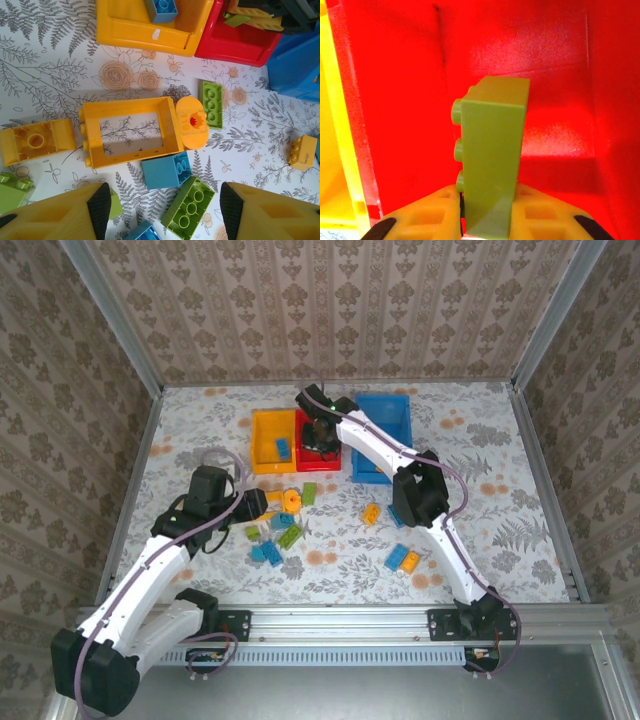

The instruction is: Sort the legos into containers by color

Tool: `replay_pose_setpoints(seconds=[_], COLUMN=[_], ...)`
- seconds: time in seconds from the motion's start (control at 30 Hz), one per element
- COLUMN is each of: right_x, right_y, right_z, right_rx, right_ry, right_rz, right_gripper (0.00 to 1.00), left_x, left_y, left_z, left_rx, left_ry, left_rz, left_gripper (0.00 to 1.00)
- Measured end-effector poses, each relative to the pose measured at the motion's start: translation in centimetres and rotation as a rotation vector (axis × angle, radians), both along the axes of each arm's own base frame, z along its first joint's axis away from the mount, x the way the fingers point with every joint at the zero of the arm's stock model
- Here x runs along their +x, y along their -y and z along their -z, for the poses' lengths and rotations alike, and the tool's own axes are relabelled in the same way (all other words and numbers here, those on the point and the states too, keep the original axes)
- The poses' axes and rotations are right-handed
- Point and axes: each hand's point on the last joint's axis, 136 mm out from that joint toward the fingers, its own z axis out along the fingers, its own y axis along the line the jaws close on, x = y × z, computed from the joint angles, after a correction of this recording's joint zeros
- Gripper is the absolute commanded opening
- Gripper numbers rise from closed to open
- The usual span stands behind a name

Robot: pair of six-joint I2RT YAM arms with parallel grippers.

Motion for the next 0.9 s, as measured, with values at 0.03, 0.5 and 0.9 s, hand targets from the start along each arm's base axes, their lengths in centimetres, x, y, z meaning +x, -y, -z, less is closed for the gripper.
replay_pose_setpoints(seconds=[0.03,0.5,0.9], right_x=[0.0,-1.2,-10.6], right_y=[0.0,-0.1,2.2], right_z=[0.0,-0.2,-9.9], right_rx=[-0.004,-0.041,0.038], right_ry=[-0.004,-0.023,0.284], right_rz=[-0.006,-0.056,-0.254], right_gripper=[0.33,0.42,0.47], left_x=[0.0,-0.4,-3.5], left_y=[-0.1,-0.1,4.4], left_z=[0.1,0.8,3.8], left_rx=[0.0,0.009,0.118], left_ry=[-0.005,-0.04,-0.109], left_rz=[-0.004,0.008,0.343], left_gripper=[0.62,0.52,0.57])
